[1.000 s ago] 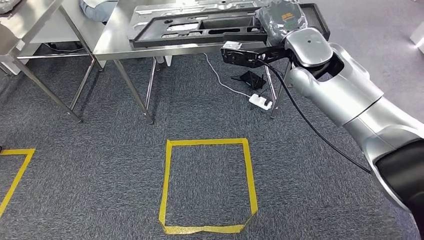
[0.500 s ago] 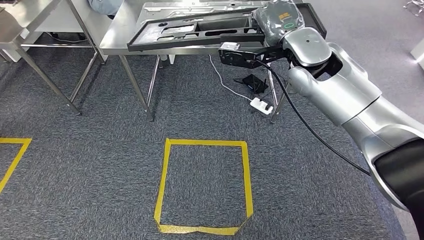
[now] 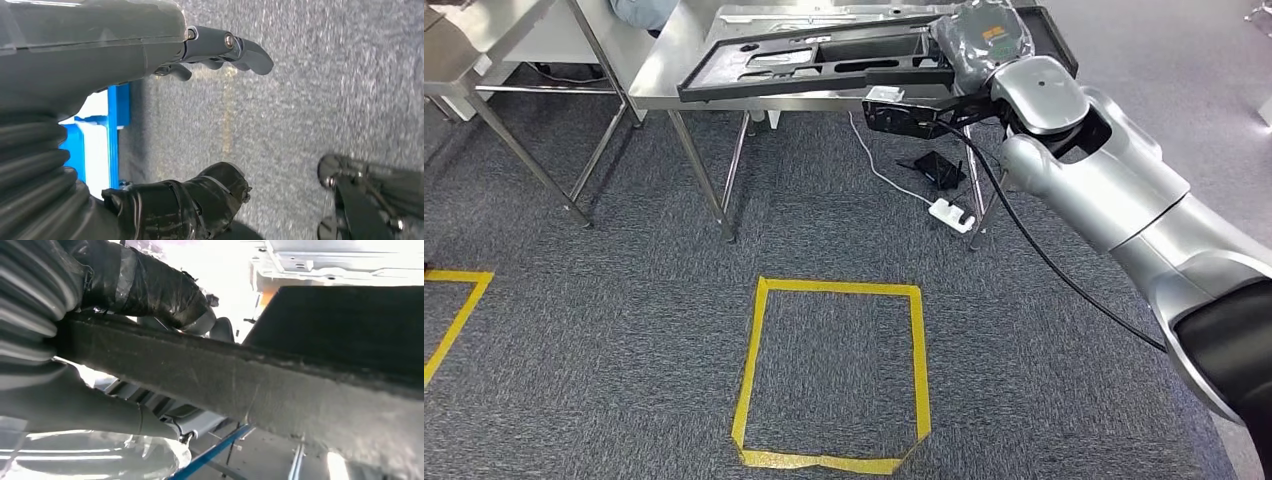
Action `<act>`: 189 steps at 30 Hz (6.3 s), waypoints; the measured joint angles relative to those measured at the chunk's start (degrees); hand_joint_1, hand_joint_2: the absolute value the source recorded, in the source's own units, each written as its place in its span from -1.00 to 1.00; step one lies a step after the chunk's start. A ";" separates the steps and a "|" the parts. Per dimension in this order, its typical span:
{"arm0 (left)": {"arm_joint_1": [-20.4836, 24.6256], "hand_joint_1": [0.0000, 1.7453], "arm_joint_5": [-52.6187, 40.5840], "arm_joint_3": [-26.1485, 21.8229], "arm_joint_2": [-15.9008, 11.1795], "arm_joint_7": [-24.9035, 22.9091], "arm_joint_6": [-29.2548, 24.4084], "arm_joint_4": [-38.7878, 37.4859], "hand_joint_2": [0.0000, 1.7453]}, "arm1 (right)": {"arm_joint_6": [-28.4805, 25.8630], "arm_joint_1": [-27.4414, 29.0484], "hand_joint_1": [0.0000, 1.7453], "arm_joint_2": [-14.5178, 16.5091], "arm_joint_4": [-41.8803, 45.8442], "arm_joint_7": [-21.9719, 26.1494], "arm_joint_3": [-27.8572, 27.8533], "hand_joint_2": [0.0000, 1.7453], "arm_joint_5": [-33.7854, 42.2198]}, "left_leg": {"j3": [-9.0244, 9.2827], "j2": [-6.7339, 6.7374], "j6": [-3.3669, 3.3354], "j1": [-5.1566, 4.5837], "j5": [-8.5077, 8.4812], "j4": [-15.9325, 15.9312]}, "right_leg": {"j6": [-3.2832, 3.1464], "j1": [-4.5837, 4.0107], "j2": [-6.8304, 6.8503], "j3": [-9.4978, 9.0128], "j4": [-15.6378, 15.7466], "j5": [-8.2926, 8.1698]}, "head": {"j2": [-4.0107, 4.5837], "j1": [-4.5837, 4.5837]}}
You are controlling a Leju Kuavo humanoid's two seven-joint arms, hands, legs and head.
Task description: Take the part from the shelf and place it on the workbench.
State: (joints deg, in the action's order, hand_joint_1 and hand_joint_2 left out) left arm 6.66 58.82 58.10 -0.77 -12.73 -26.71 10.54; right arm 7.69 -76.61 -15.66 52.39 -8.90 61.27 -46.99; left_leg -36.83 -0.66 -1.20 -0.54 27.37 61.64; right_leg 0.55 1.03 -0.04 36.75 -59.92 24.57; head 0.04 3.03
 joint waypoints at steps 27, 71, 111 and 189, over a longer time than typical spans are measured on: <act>0.13 -1.00 -0.23 0.07 -0.06 -0.80 2.23 0.00 1.00 | 0.30 -0.72 1.00 2.63 -0.16 0.16 0.13 1.00 -1.21 | 0.59 -0.48 -1.54 -0.46 -1.77 -2.09 | -0.89 -1.56 0.15 -0.56 0.43 0.14 | 0.00 -0.03; -0.22 -1.00 -1.99 2.24 -0.58 -0.71 1.05 -0.04 1.00 | 0.83 -1.05 1.00 3.49 -2.21 -4.51 0.43 1.00 -3.04 | -2.91 0.45 2.53 1.80 -3.02 1.70 | 0.08 0.22 -0.24 -3.57 2.14 1.40 | 0.00 0.40; -0.11 -1.00 -2.47 2.97 -0.52 -1.15 0.85 -0.04 1.00 | 3.08 -4.14 1.00 -3.38 -3.07 -7.22 -1.63 1.00 -3.44 | 1.04 0.46 -1.18 1.12 -3.22 -3.59 | 1.85 -0.50 -0.15 2.48 -10.24 7.18 | 0.00 -0.38; 0.47 -1.00 -3.86 6.69 -0.34 -0.90 0.18 -0.04 1.00 | 1.19 4.15 1.00 -5.20 -1.18 -7.37 -4.04 1.00 -4.60 | -5.50 0.24 1.91 0.96 5.76 13.31 | -0.80 0.15 -0.45 -0.18 0.98 -0.84 | 0.00 -0.50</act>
State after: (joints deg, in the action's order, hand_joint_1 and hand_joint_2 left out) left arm 7.13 54.96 64.79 -1.11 -13.62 -26.53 10.49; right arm 8.88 -72.46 -20.86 51.21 -16.26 57.22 -51.58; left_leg -42.33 -0.41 0.72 0.42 33.13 74.96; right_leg -0.25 1.18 -0.49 36.56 -58.95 23.73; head 0.04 2.53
